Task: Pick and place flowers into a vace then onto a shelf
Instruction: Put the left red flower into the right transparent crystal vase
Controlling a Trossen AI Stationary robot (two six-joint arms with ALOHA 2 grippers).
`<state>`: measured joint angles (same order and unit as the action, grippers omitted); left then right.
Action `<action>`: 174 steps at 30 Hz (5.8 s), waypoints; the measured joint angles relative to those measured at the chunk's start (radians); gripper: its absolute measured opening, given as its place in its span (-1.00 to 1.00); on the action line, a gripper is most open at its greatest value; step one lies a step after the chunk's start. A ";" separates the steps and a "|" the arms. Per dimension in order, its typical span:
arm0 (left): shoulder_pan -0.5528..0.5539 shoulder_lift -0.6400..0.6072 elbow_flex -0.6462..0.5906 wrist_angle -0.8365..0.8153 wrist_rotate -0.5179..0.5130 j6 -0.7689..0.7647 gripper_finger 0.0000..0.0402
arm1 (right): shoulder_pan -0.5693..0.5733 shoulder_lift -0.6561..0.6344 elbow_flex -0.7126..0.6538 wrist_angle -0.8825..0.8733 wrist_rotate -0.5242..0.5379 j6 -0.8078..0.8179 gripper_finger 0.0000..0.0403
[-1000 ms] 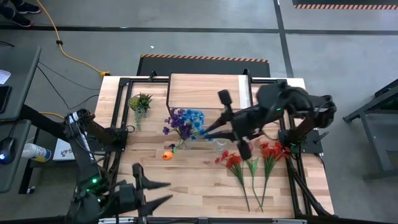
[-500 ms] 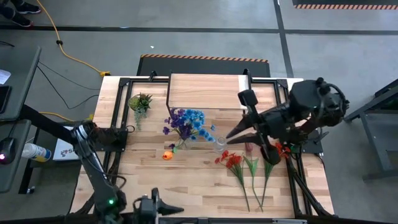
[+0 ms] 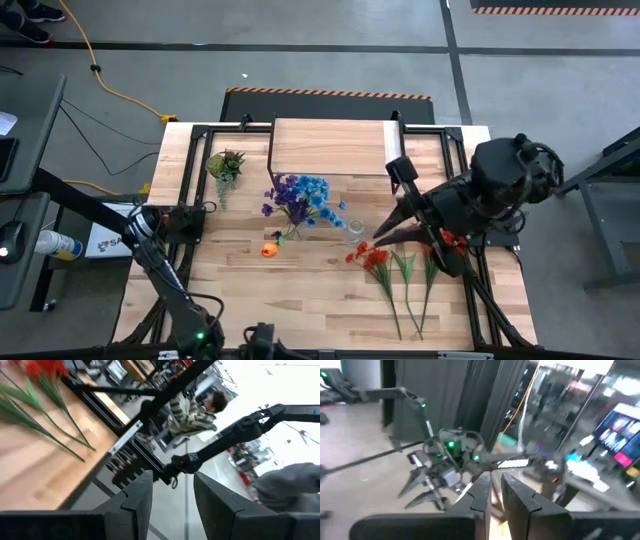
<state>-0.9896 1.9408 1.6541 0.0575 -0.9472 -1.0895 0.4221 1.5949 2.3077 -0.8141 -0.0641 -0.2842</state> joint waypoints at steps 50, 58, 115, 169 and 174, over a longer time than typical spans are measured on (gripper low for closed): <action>-0.124 0.041 0.000 -0.359 -0.192 -0.211 -0.12 | 0.428 0.337 0.000 -0.757 0.310 0.941 -0.99; -0.214 0.041 0.000 -0.444 -0.270 -0.326 -0.12 | 0.420 0.383 -0.001 -0.757 0.382 1.055 -1.00; -0.215 0.041 0.000 -0.583 -0.134 -0.359 -0.12 | 0.341 0.693 -0.001 -0.617 0.470 1.093 -1.00; -0.165 0.040 0.000 -0.643 -0.127 -0.543 -0.12 | 0.379 -0.255 -1.496 0.311 0.331 1.522 -0.99; -0.155 0.040 0.000 -0.643 -0.092 -0.543 -0.12 | 0.379 -0.255 -1.555 0.408 0.278 1.540 -0.84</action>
<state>-1.1444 1.9812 1.6543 -0.5853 -1.0388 -1.6329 0.8013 1.3399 0.7530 -0.4057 0.2141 1.2562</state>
